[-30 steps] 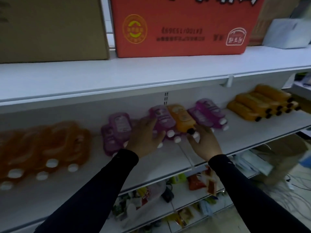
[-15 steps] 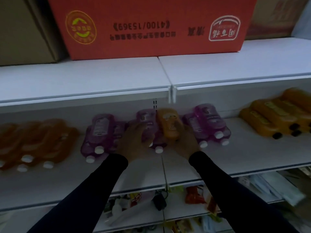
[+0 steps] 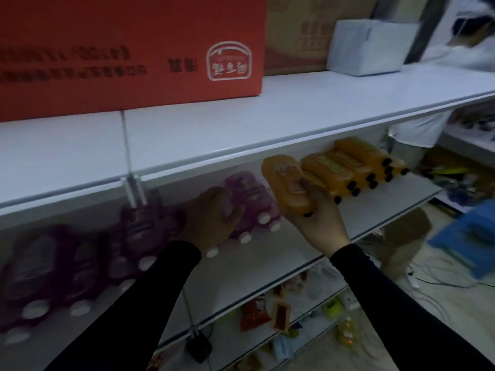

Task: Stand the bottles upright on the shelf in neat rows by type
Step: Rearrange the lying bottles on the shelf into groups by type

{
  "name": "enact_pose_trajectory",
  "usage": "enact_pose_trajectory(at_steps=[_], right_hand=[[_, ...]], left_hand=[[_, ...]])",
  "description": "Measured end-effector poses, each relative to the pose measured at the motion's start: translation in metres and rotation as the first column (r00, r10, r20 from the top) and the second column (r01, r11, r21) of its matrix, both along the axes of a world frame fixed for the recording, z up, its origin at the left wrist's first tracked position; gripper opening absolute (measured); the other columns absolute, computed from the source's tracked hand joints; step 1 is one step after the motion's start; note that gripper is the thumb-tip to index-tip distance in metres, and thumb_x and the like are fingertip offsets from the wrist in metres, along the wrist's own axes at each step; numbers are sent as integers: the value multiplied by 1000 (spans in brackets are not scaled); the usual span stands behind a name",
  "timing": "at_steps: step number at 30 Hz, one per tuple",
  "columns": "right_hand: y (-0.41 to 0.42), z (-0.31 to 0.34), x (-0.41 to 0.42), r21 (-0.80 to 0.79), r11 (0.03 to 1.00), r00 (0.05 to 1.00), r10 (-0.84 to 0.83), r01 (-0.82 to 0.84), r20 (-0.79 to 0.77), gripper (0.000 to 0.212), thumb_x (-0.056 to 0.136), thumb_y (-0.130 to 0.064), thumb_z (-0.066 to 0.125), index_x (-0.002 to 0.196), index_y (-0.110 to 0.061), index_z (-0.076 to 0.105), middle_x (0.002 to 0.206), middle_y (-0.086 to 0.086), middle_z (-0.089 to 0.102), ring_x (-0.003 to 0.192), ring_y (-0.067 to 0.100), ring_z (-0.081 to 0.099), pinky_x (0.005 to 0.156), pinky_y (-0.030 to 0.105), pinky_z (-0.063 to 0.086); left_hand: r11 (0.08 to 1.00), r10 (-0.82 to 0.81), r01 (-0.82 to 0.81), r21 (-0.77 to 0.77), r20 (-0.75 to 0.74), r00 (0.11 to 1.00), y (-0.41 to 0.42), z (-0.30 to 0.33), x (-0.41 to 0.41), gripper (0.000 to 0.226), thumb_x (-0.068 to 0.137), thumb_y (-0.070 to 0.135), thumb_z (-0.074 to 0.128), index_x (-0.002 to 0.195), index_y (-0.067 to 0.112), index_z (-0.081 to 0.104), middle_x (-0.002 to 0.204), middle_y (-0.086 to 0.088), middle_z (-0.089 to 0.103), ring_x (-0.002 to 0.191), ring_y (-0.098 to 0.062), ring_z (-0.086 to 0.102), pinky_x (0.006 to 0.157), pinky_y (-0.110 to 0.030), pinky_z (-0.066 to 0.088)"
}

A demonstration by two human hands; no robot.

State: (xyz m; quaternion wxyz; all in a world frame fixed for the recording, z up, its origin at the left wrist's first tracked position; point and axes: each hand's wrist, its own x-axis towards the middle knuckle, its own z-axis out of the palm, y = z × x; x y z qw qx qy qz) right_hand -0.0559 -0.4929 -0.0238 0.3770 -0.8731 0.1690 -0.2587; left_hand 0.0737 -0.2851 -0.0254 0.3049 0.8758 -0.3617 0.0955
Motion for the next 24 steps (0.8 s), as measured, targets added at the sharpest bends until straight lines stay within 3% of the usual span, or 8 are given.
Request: enact_pose_trajectory(at_steps=[4, 8, 11, 14, 17, 21, 24], right_hand=[[-56, 5, -24, -61, 988, 990, -138, 140, 28, 73, 78, -47, 74, 141, -26, 43, 137, 6, 44, 121, 24, 45, 88, 28, 37], [-130, 3, -29, -69, 977, 978, -206, 203, -45, 78, 79, -50, 71, 145, -23, 39, 142, 8, 40, 126, 26, 43, 95, 33, 42], [-188, 1, -18, -98, 976, 973, -203, 193, -109, 82, 79, -55, 69, 147, -23, 35, 148, 8, 36, 130, 28, 41, 93, 31, 40], [-239, 4, 3, -128, 984, 976, -144, 124, -162, 82, 81, -56, 66, 148, -24, 31, 148, 7, 34, 127, 27, 42, 86, 28, 36], [-267, 5, 24, -124, 991, 973, -77, 51, -219, 81, 82, -55, 66, 149, -25, 30, 148, 6, 32, 122, 30, 46, 82, 31, 41], [-286, -9, 42, -113, 991, 949, 37, -76, -313, 79, 86, -53, 62, 150, -27, 25, 154, 8, 19, 126, 33, 44, 88, 35, 44], [-297, -14, 48, -242, 966, 955, 20, -95, -297, 78, 87, -53, 60, 151, -23, 27, 157, 9, 13, 138, 31, 29, 99, 38, 37]], left_hand=[[989, -141, 140, 43, 15, 990, -66, 5, -12, 42, 81, 48, 51, 110, 20, 62, 113, -6, 65, 103, -27, 60, 89, -36, 46], [983, -175, 173, 66, 24, 984, -128, 2, -17, 50, 88, 42, 61, 128, 12, 58, 129, -10, 58, 121, -26, 51, 102, -32, 34], [978, -178, 174, 115, 28, 984, -176, 1, -13, 54, 82, 43, 55, 121, 5, 62, 119, -18, 62, 112, -33, 56, 96, -35, 40], [971, -134, 133, 201, -11, 991, -225, -2, -3, 55, 80, 46, 53, 120, 9, 61, 110, -15, 63, 106, -34, 58, 91, -39, 45], [963, -76, 78, 257, -21, 997, -252, -15, 3, 58, 82, 47, 58, 131, 16, 54, 111, -12, 62, 107, -33, 57, 90, -39, 45], [937, 119, -130, 324, 54, 991, -263, -29, 9, 65, 82, 53, 49, 129, 9, 56, 121, -17, 59, 113, -35, 54, 97, -38, 39], [893, 253, -264, 364, 79, 964, -253, -34, 15, 61, 89, 51, 55, 134, 10, 52, 132, -17, 53, 121, -34, 48, 101, -37, 32]])
